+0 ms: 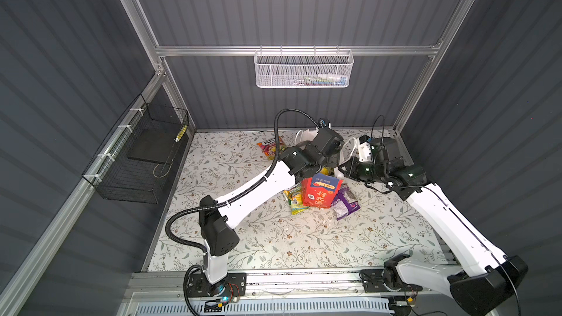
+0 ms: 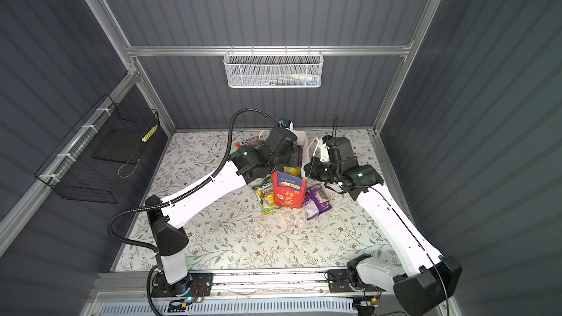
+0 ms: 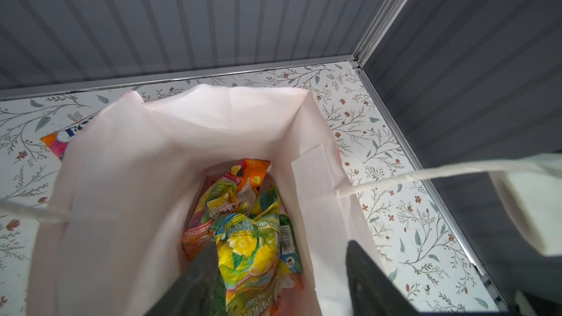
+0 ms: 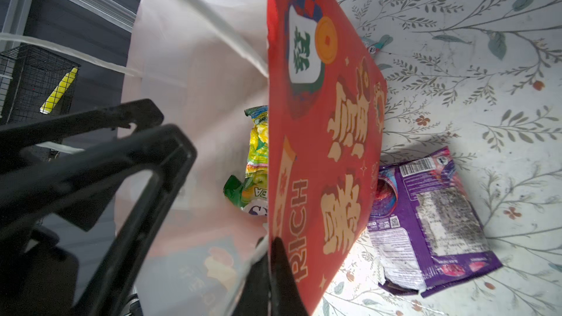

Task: Place the snacks into the paper bag
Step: Place the snack in the paper bag.

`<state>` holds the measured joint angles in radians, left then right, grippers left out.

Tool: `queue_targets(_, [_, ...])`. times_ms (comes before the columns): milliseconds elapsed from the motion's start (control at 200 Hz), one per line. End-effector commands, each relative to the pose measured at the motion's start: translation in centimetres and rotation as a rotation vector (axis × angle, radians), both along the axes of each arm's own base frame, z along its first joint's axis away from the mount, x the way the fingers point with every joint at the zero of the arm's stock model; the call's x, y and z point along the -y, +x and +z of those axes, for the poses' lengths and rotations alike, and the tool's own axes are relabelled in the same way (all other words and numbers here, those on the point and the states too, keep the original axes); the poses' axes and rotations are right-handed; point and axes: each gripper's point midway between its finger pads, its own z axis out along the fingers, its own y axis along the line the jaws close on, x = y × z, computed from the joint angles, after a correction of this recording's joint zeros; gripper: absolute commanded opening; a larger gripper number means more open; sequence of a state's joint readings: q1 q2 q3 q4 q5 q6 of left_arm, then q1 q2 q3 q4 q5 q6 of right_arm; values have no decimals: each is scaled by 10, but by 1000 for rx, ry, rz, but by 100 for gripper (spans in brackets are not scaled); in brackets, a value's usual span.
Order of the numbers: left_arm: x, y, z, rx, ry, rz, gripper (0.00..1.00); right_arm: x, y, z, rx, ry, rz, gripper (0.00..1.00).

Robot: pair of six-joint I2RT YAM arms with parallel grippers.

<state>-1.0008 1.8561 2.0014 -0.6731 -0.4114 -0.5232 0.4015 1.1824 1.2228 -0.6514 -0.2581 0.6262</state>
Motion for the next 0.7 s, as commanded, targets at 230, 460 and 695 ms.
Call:
queue_targets(230, [-52,-34,98,167,-98,-37,88,3,-3,17,71,8,3,2])
queue_targets(460, [-86,-35,66,158,24,52,100,1,-2,16,66,9,10,2])
queue_targets(695, [-86,-24,14,46,28,78,100,1,-3,14,60,6,14,3])
